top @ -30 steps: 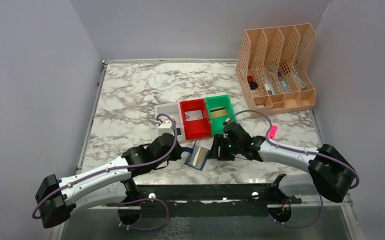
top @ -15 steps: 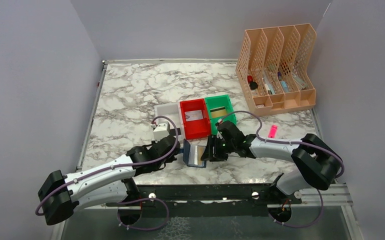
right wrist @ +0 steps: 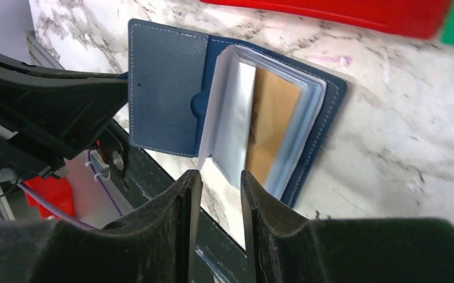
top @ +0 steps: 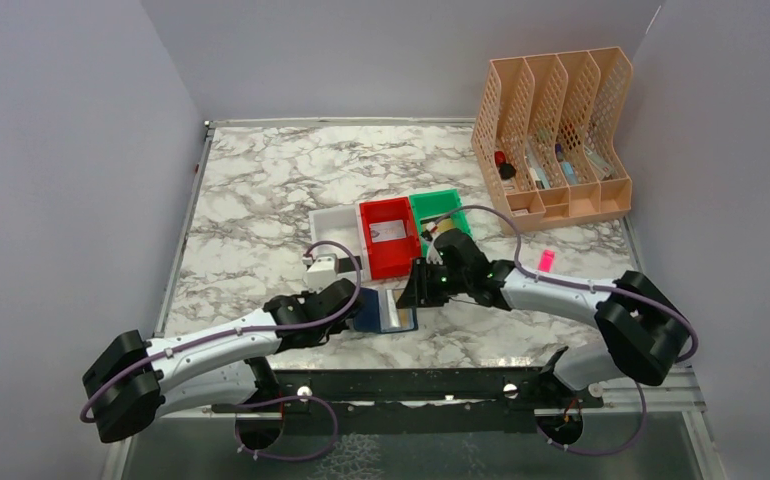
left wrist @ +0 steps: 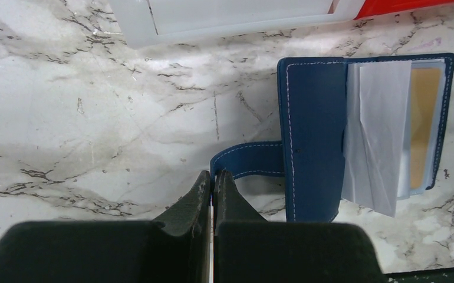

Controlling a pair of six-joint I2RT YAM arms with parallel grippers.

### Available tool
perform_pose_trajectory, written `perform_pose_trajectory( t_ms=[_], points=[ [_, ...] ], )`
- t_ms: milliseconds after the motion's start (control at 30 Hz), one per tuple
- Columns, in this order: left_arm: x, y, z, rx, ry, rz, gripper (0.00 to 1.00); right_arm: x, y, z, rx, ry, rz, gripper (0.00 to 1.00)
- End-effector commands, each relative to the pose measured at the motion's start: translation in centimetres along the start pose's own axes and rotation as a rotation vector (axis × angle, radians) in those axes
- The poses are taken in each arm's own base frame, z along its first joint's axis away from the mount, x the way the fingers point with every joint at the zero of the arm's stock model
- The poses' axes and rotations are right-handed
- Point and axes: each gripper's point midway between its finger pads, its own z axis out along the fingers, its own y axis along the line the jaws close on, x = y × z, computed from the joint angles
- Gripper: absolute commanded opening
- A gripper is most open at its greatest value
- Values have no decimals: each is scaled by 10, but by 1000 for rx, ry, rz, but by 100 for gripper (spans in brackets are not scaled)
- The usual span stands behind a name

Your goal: Take the credit cards out of the card holder

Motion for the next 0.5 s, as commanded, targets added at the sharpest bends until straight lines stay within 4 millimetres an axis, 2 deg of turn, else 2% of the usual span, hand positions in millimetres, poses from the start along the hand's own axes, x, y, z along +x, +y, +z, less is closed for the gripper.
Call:
perform_pose_trajectory(
  t_ms=[0, 267, 467],
  points=[
    [8, 4, 9, -10, 13, 12, 0, 4, 12, 14, -76, 69, -35, 37],
    [13, 6, 14, -19, 21, 26, 0, 19, 3, 33, -87, 161, -19, 43],
    [8, -4, 14, 25, 4, 34, 0, 21, 32, 27, -257, 190, -49, 46]
  ],
)
